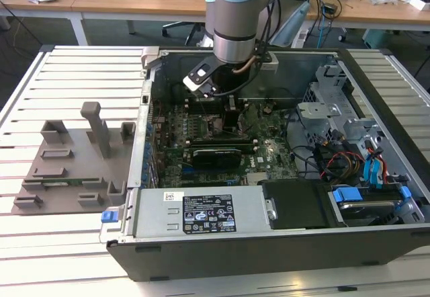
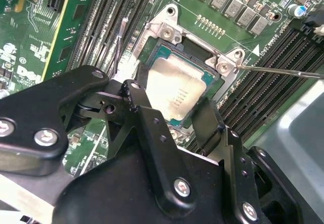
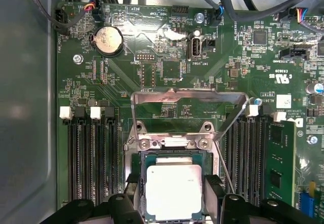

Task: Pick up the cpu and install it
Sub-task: 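Place the cpu into insertion slot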

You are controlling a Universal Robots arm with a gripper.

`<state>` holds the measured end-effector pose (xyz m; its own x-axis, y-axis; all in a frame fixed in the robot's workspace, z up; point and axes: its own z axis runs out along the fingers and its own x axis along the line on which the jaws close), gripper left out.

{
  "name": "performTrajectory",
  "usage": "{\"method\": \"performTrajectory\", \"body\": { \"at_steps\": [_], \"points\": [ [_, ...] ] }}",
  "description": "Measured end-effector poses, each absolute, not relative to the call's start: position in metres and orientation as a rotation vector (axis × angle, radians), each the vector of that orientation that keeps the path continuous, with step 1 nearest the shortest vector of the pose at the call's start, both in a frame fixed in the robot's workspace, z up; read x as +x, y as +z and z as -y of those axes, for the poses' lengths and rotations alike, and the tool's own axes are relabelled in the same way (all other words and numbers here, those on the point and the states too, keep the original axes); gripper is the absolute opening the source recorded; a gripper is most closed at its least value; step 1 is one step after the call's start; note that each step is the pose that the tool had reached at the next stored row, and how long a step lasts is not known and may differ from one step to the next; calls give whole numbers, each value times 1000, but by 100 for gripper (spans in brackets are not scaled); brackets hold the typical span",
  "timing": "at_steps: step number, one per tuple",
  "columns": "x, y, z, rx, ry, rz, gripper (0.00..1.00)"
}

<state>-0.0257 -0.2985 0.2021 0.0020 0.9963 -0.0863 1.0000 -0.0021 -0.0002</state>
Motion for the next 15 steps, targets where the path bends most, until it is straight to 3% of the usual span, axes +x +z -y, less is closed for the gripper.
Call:
{"method": "performTrajectory", "body": {
  "at_steps": [7, 9, 12, 13, 15],
  "points": [
    [-26, 213, 298, 2180, -94, -2175, 60],
    [-26, 213, 300, 2181, -91, -2177, 41],
    [-28, 213, 308, 2183, -88, -2178, 23],
    [-30, 213, 309, 2183, -88, -2178, 11],
    [-30, 212, 310, 2182, -87, -2180, 11]
  ]
}}
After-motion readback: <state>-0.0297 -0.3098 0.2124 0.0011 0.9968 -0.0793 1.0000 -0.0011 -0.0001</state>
